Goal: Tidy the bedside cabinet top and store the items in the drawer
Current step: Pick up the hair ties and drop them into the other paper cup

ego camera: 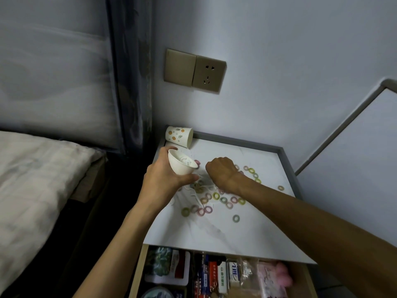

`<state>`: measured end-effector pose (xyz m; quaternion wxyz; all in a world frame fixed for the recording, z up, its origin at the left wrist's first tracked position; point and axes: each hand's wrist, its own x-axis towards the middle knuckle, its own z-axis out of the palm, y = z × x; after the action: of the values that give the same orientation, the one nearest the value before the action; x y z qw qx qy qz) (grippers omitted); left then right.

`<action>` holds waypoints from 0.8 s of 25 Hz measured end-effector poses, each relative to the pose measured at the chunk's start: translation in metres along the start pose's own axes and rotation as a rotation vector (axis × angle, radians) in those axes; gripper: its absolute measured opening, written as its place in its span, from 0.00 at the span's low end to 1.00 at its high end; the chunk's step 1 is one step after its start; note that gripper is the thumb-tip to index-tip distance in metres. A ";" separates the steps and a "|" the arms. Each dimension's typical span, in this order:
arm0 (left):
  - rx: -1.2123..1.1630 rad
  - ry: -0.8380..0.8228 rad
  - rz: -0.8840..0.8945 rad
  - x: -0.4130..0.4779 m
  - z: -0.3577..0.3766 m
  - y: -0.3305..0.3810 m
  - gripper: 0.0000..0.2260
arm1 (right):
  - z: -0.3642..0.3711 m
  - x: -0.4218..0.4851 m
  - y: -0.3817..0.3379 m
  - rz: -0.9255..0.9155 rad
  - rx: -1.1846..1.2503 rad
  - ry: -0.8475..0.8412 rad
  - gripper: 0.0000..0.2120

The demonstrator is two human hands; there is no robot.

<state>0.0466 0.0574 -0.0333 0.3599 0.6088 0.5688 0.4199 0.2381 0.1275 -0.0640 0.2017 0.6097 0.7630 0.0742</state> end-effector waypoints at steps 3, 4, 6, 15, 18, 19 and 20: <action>-0.002 -0.002 0.011 0.000 -0.001 0.000 0.34 | 0.003 -0.001 0.014 0.033 0.194 -0.044 0.09; -0.004 -0.001 0.012 0.000 -0.001 0.000 0.34 | 0.004 -0.002 0.021 0.052 0.286 -0.033 0.11; -0.006 0.001 0.011 0.001 -0.002 -0.001 0.34 | 0.001 -0.006 0.034 0.077 0.492 0.024 0.12; 0.038 -0.037 0.004 0.000 0.006 -0.003 0.34 | -0.032 -0.036 0.054 -0.043 1.082 0.233 0.12; 0.059 -0.060 0.015 -0.002 0.008 -0.004 0.34 | -0.053 -0.039 0.055 -0.183 0.944 0.190 0.10; 0.062 -0.066 0.020 -0.002 0.010 -0.003 0.34 | -0.062 -0.040 0.052 -0.259 0.861 0.175 0.11; 0.064 -0.070 0.026 -0.003 0.011 -0.003 0.34 | -0.071 -0.041 0.047 -0.348 0.755 0.173 0.11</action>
<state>0.0555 0.0553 -0.0402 0.3545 0.6416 0.5611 0.3845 0.2593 0.1088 0.0265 -0.0908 0.4946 0.8422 -0.1947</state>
